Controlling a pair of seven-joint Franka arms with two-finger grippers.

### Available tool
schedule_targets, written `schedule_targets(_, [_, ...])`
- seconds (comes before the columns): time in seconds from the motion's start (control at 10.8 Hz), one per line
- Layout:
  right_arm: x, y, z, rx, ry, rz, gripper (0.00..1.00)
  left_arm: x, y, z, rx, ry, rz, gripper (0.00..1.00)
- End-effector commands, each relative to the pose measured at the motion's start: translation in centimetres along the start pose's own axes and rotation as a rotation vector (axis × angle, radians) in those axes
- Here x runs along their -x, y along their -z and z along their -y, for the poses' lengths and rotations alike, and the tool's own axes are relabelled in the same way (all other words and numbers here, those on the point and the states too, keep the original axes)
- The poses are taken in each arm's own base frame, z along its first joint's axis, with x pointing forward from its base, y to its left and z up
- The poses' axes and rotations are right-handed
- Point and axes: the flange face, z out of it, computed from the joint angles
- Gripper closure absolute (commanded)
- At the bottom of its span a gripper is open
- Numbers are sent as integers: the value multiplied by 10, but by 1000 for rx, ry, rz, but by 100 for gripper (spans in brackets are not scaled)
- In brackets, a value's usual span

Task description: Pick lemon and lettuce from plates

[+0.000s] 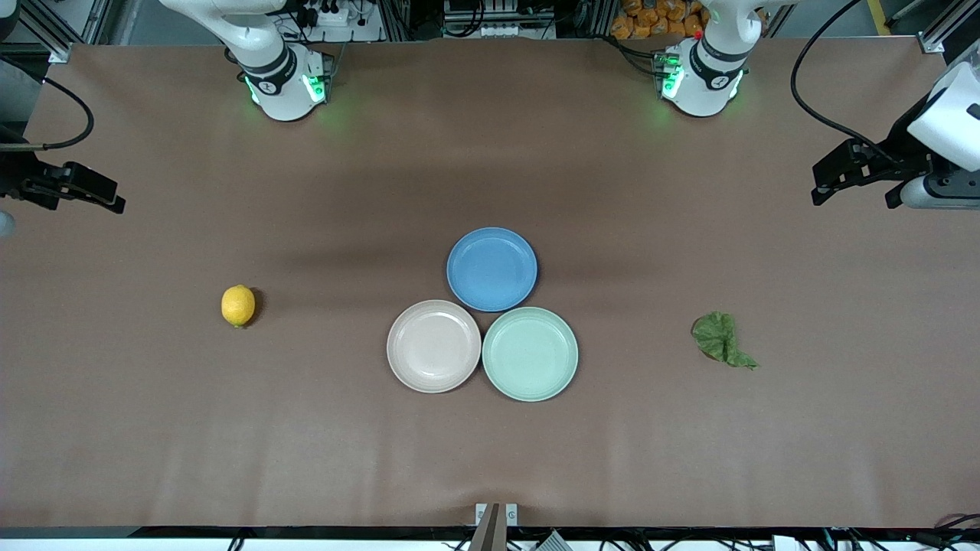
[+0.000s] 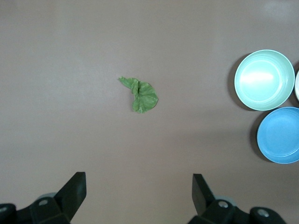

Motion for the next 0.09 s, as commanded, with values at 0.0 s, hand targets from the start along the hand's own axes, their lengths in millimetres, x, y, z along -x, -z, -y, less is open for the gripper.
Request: schedule_targets(0.0, [3,1,-4,13,-9,4,0,-1,2,2,6,7,-8,0])
